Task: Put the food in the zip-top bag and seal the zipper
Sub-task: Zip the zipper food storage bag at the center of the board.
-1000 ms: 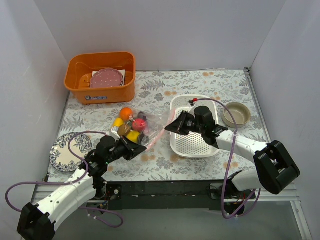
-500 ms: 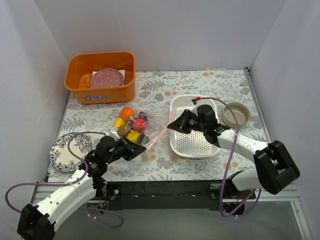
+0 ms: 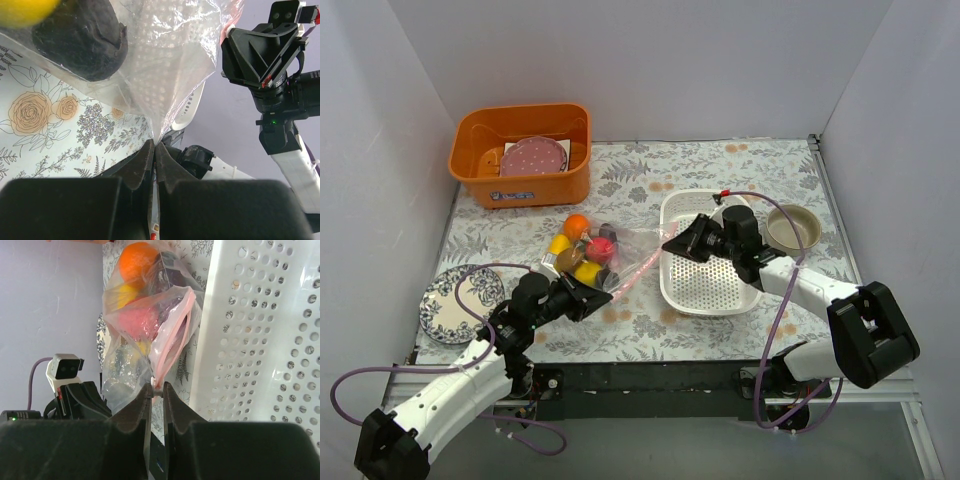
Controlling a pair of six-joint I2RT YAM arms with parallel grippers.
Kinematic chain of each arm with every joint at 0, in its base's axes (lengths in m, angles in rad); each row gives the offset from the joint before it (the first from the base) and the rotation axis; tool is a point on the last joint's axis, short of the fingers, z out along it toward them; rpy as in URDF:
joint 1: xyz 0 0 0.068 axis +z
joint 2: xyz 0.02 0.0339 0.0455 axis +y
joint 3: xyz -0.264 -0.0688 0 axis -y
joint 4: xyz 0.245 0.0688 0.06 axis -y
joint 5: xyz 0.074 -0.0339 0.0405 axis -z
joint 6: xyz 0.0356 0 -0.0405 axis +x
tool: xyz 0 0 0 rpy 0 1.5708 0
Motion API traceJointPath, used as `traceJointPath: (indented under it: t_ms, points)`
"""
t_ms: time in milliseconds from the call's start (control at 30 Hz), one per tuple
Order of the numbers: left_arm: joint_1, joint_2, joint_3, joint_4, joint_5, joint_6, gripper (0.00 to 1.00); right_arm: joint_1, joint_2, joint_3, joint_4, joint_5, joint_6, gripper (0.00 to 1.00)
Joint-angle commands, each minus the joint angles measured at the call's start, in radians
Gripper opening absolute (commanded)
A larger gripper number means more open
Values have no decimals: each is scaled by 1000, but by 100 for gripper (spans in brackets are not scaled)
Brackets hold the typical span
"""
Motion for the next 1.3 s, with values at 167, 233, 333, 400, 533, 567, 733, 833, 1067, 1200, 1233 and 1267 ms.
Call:
traceJointPath:
  t_ms: [167,233,333,400,533,567,733,833,1067,1200,1233,1267]
  points:
    - [-1,-26,-10,-35,-3,-129,0,-63,18,39,62,36,-44,17]
    - [-1,-27,-13,-34,-4,-132,0,-71,24,43,62,30,-50,17]
    - [-1,-29,-15,-32,-4,-134,0,-80,36,51,67,22,-59,17]
    - [-1,-31,-18,-31,-4,-137,0,-88,46,52,82,14,-64,17]
    - [-1,-26,-33,-14,8,-146,0,-106,64,52,102,2,-64,17]
    - [-1,-26,-36,-11,11,-148,0,-108,69,54,104,-1,-64,17]
    - [-1,-34,-47,-3,11,-157,0,-134,84,68,110,-19,-70,17]
    - [-1,-32,-44,-3,11,-157,0,-146,87,75,110,-25,-76,17]
    - [-1,-21,-38,-3,13,-151,0,-166,89,78,113,-29,-78,17]
    - [-1,-14,-33,-3,16,-145,0,-178,84,77,118,-26,-79,17]
    - [-1,-14,-27,-14,16,-139,0,-183,83,75,124,-22,-81,17]
    - [-1,-14,-27,-18,14,-137,0,-184,81,75,124,-19,-82,18]
